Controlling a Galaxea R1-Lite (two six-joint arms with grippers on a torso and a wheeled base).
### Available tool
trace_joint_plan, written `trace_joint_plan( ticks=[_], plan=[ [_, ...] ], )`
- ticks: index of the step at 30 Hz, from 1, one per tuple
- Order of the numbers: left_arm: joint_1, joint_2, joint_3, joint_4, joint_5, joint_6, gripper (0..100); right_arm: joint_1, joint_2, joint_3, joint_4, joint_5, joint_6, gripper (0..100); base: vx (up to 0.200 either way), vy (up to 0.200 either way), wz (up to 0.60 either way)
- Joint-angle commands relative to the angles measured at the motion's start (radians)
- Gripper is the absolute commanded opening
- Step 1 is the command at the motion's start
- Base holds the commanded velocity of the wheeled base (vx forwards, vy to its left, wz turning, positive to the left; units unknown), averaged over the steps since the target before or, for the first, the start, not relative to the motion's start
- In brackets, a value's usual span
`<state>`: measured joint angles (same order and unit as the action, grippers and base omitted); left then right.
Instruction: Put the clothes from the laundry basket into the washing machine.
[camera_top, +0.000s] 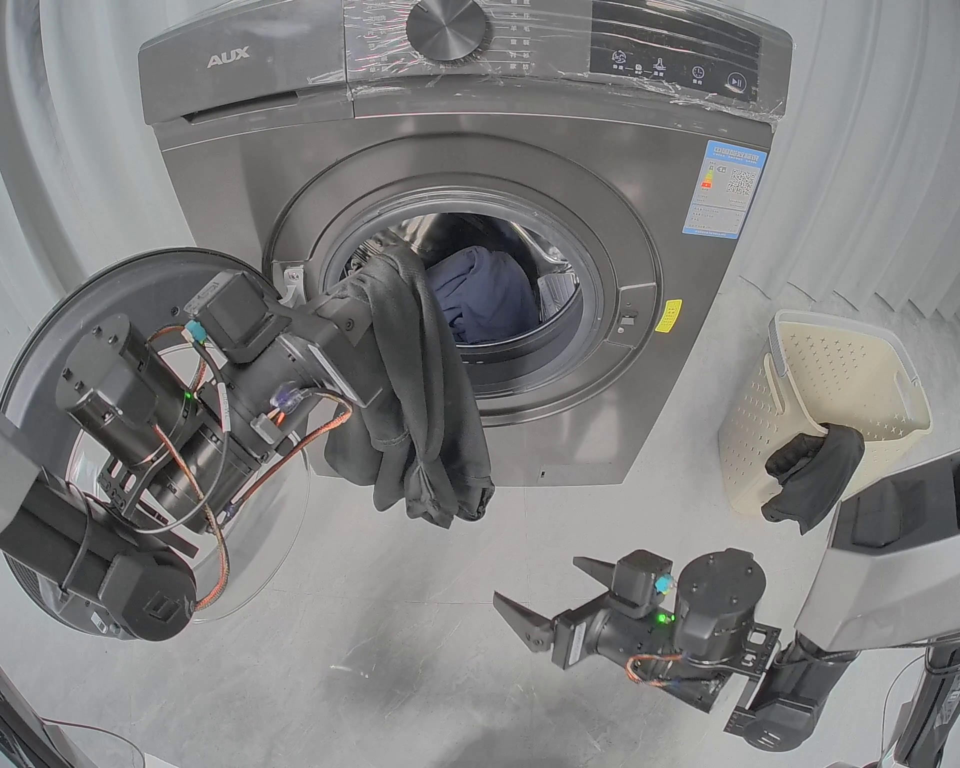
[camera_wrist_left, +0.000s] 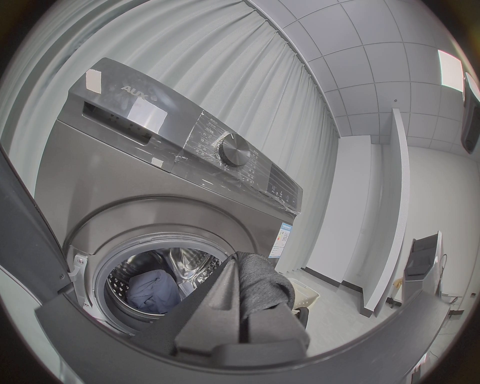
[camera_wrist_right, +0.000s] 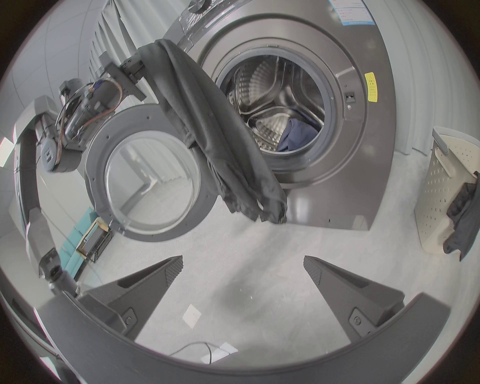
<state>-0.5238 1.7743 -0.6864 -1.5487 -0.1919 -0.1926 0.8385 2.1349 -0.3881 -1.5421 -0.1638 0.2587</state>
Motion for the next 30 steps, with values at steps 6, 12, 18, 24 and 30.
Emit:
trace_joint_plan(
  ticks=[6, 12, 18, 24, 30],
  plan=[
    [-0.028, -0.03, 0.01, -0.001, -0.008, 0.001, 0, -0.075, 0.082, -0.258, 0.0, 0.009, -0.03, 100, 0.0, 0.0, 0.0],
    [-0.033, -0.029, 0.016, -0.001, -0.006, 0.001, 0, -0.053, 0.142, -0.374, 0.0, 0.041, -0.058, 100, 0.0, 0.0, 0.0],
    [-0.065, -0.027, 0.027, -0.001, -0.001, 0.001, 0, -0.045, 0.169, -0.456, 0.008, 0.083, -0.084, 100, 0.0, 0.0, 0.0],
    [-0.073, -0.029, 0.03, -0.001, 0.0, 0.001, 0, -0.042, 0.207, -0.52, 0.01, 0.11, -0.092, 100, 0.0, 0.0, 0.0],
    [-0.073, -0.024, 0.024, -0.001, 0.002, 0.001, 0, -0.022, 0.231, -0.561, 0.01, 0.121, -0.096, 100, 0.0, 0.0, 0.0]
  ],
)
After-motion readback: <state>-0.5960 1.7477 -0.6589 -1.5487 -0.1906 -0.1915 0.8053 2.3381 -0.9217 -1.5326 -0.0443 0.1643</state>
